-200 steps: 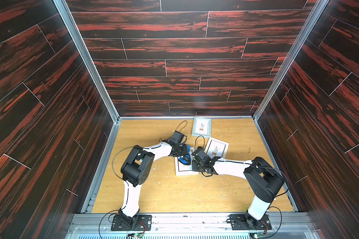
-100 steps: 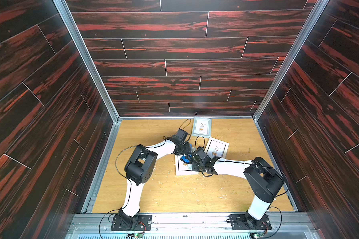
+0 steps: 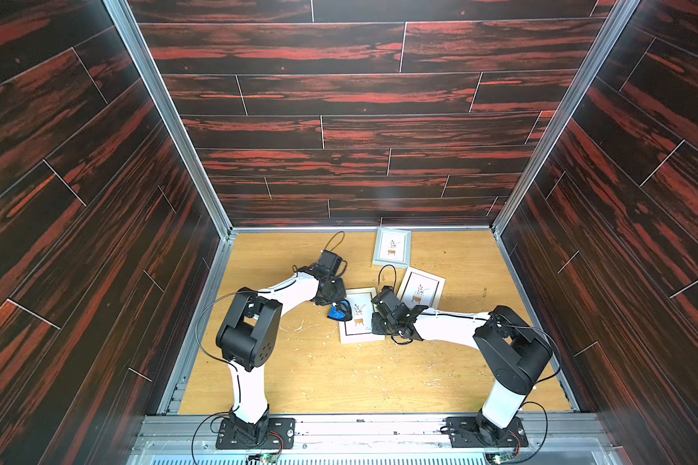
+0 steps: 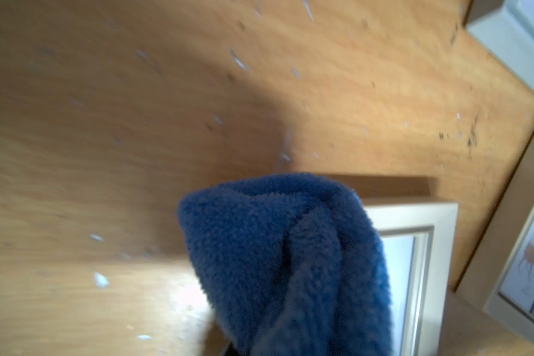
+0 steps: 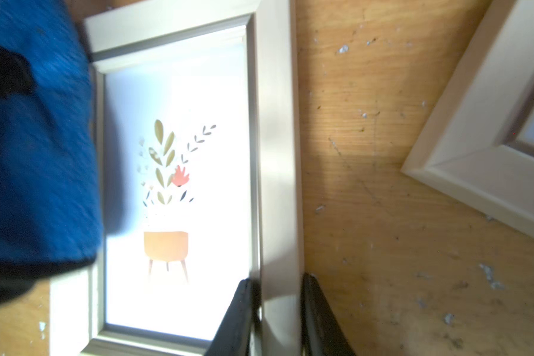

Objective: Wipe the picture frame with a cloth
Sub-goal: Wipe the dirt from the picture frame.

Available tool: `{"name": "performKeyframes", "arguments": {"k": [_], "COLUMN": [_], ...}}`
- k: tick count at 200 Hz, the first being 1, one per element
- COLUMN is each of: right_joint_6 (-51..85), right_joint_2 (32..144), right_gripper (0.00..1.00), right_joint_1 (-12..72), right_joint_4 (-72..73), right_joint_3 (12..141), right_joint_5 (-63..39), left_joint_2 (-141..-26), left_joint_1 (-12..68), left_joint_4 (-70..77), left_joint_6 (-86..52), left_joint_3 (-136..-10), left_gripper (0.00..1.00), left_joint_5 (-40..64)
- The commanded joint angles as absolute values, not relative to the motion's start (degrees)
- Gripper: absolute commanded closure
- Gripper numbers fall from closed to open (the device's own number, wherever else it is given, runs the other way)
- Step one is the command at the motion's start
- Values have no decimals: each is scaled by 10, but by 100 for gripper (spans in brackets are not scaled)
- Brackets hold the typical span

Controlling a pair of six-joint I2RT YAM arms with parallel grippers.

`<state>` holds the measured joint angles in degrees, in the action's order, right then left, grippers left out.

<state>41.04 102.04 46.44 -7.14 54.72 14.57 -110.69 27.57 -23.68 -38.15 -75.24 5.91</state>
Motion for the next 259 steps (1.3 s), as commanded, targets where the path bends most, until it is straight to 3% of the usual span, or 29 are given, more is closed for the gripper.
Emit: {"name": "performKeyframes", "arguments": {"k": [1, 40, 98, 162, 217, 259], "right_joint_6": [415, 416, 417, 419, 420, 420], "right_joint_2": [1028, 1032, 1046, 1035, 1035, 1025], "right_gripper": [100, 100, 100, 100, 100, 100], "right_joint_1": [460, 460, 459, 459, 458, 459], "right_joint_4": [-93, -93, -89, -94, -93, -99], "right_joint_3": [550, 547, 559, 547, 550, 544], "right_joint_5": [153, 156, 146, 159, 153, 163], "left_joint_2": [-1126, -1081, -1066, -970, -1029, -1007], "left_joint_1": [315, 334, 357, 278, 355, 340], "left_joint_4": [-249, -233, -55, -168, -96, -144], "left_joint_6": [-398, -406, -514, -435, -487, -458], "left_joint_3": [-771, -702, -600, -517, -563, -559], "left_gripper": [100, 100, 100, 100, 100, 100], "left_joint_5": [95, 121, 188, 116, 161, 127]}}
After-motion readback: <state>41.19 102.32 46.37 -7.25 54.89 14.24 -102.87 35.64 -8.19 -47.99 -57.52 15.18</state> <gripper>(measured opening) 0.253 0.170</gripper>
